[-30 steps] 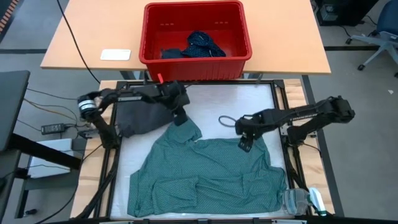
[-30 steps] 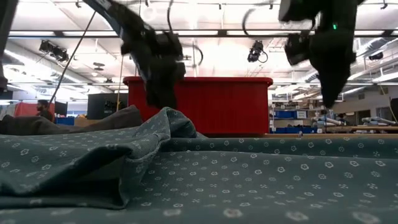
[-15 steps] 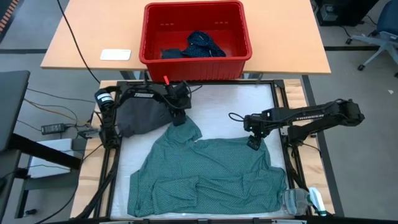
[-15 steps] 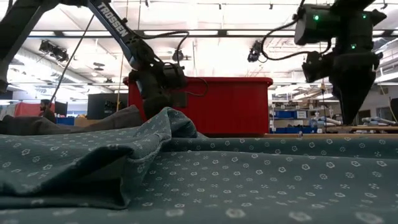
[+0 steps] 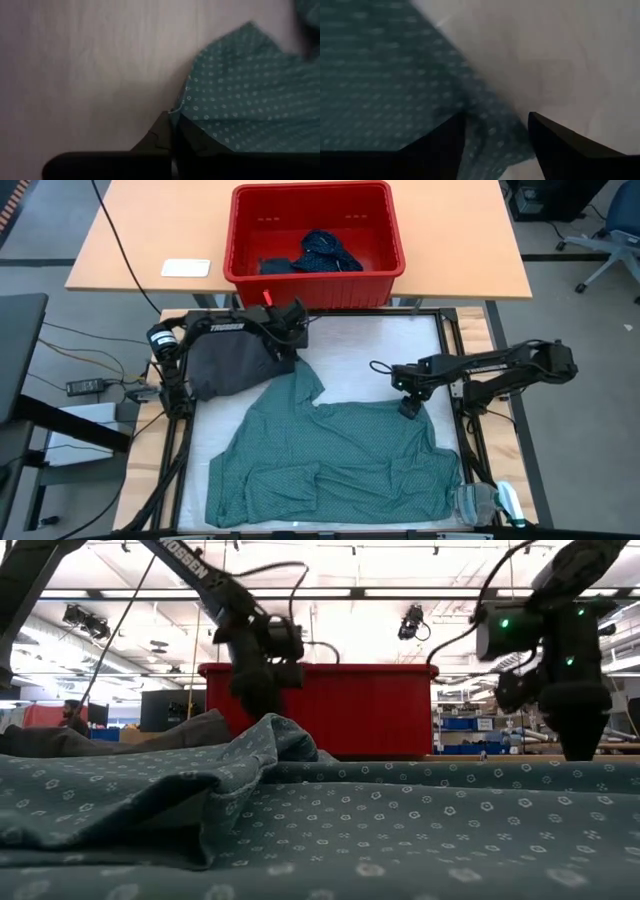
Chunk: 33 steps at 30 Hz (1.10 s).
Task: Fold laundry
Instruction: Fold the dark green polo
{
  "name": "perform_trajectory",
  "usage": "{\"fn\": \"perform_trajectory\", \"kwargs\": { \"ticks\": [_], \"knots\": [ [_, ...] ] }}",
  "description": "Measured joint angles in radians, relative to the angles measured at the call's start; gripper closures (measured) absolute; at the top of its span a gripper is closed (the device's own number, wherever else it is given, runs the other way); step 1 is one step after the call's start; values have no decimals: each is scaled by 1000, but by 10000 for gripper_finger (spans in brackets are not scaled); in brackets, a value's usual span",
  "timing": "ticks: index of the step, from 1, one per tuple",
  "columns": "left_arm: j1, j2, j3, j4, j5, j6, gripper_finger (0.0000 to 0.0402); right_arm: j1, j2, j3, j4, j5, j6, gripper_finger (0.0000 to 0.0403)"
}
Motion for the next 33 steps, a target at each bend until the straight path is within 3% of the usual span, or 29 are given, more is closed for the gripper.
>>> {"fn": "perform_trajectory", "kwargs": {
  "ticks": [3, 6, 8, 13, 19, 25, 29, 33],
  "knots": [
    [0, -3, 74, -104, -2, 0, 399, -25, 51, 13, -5, -8, 13, 256],
    [4, -3, 127, -187, -52, 1, 400, -44, 94, 50, -54, -4, 40, 356],
    [20, -14, 155, -245, -107, 1, 400, -57, 107, 88, -101, 57, 69, 385],
    [97, -105, 169, -284, -152, -125, 400, -89, 94, 230, -234, 260, 159, 392],
    [72, -226, 168, -387, -153, -185, 401, -67, 70, 343, -343, 308, 185, 395],
    [-143, -355, 157, -446, -150, -333, 401, 94, 50, 363, -531, 311, 353, 396],
    [-332, -432, 39, -358, -172, -502, 401, 276, 22, 332, -549, 218, 516, 396],
    [-505, -455, -114, -268, -262, -715, 401, 461, 15, 305, -480, 113, 694, 396]
  ]
}}
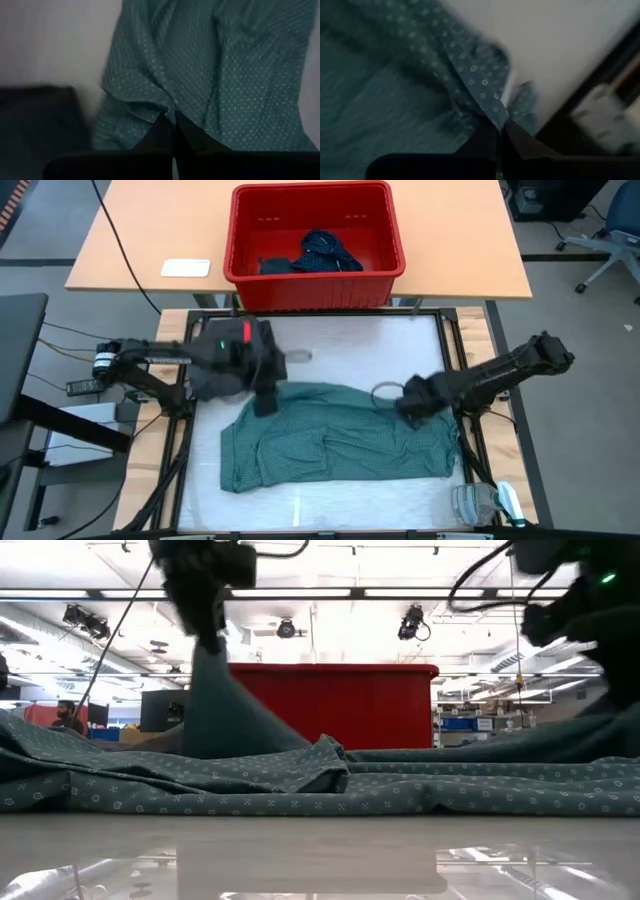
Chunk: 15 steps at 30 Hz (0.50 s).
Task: Fold laundry
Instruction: Fold the dark green polo
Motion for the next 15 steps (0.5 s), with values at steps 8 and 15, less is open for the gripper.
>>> {"fn": "perform_trajectory", "kwargs": {
  "ticks": [8, 15],
  "knots": [
    [-281, 2, -84, 101, -100, -327, 401, 256, 8, 0, 42, -66, 281, 393],
    [-407, -9, -31, 103, -219, -450, 401, 357, 8, 0, 76, -67, 411, 387]
  ]
}}
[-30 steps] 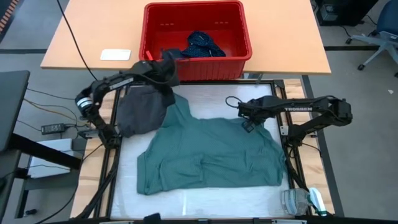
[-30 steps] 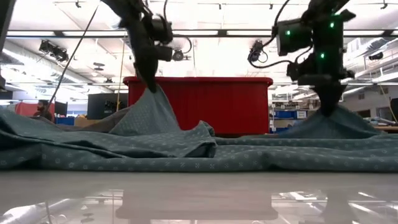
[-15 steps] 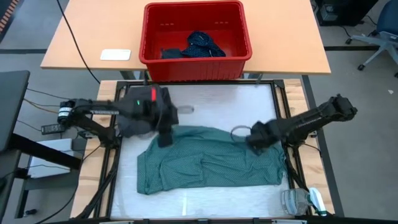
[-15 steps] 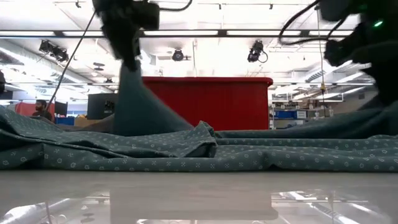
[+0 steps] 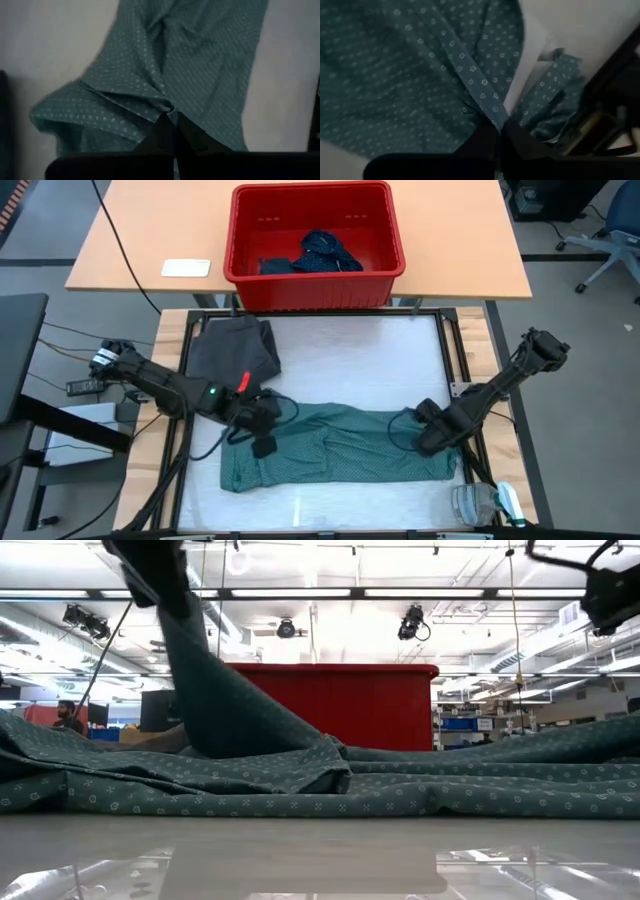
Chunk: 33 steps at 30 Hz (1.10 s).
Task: Fold laundry
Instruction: Fold the dark green polo
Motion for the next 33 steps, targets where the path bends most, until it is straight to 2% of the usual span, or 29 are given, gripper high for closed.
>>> {"fn": "perform_trajectory", "kwargs": {
  "ticks": [8, 13, 20, 23, 26, 33],
  "knots": [
    [-114, -4, 0, 38, -44, -120, 401, 73, 0, -5, 52, 44, 77, 362],
    [-182, -1, -9, 49, -47, -132, 401, 106, 0, -74, 181, 41, 110, 344],
    [-243, -1, -147, 81, -76, -299, 398, 170, 0, -193, 342, -38, 185, 301],
    [-241, -1, -199, 143, -56, -382, 377, 191, -1, -193, 344, -77, 184, 280],
    [-236, -1, -179, 152, -51, -416, 346, 212, -4, -167, 335, -66, 184, 258],
    [-231, -1, -40, 96, -51, -355, 282, 228, -4, -70, 319, 117, 106, 216]
  ]
}}
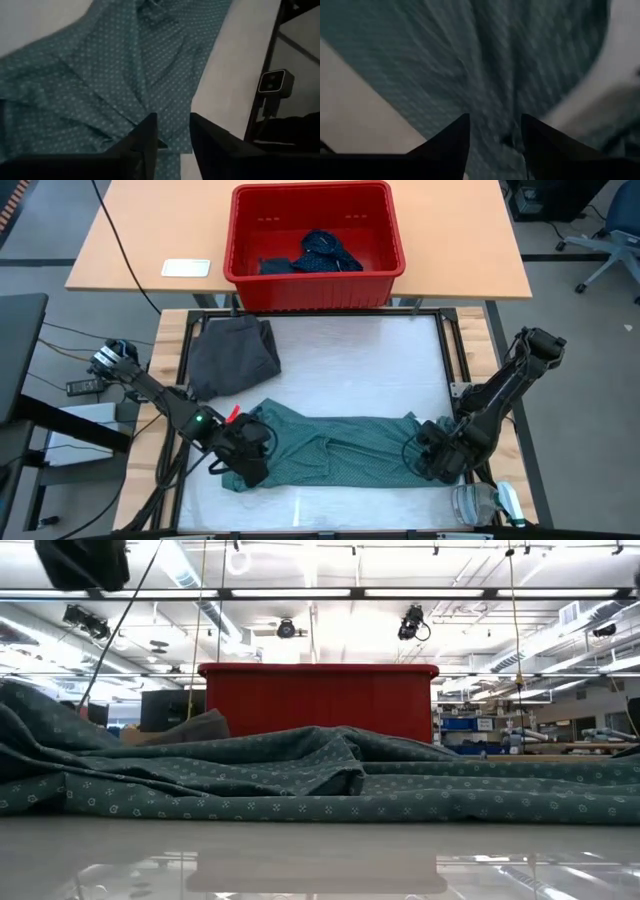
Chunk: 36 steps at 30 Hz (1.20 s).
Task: Fold laundry
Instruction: Fold the dark green polo
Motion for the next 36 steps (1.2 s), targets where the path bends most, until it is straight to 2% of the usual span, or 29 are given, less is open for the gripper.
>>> {"fn": "perform_trajectory", "kwargs": {
  "ticks": [5, 7, 9, 12, 16, 20, 23, 26, 31, 36],
  "knots": [
    [-8, -1, 27, -82, 0, -81, 262, -24, 0, 12, 78, 216, -166, 201],
    [-22, 3, 27, -95, -25, -93, 261, -94, 0, -8, 187, 279, -302, 200],
    [-20, 21, 27, -86, -64, -64, 260, -199, 1, -45, 360, 281, -485, 201],
    [16, 40, -6, -66, -62, 60, 260, -387, 31, -67, 621, 214, -766, 203],
    [101, 40, -99, 8, 50, 135, 260, -619, 122, -18, 875, 95, -1074, 205],
    [171, 36, -172, 138, 127, 189, 260, -785, 295, 102, 977, -102, -1252, 205],
    [219, 34, -194, 217, 181, 227, 260, -839, 452, 238, 958, -236, -1360, 206],
    [249, 24, -194, 214, 202, 233, 260, -855, 590, 384, 911, -324, -1411, 206],
    [262, -52, -195, 205, 240, 231, 260, -855, 750, 563, 874, -350, -1414, 206],
    [272, -173, -195, 136, 229, 244, 260, -855, 847, 665, 834, -355, -1409, 228]
  ]
}}
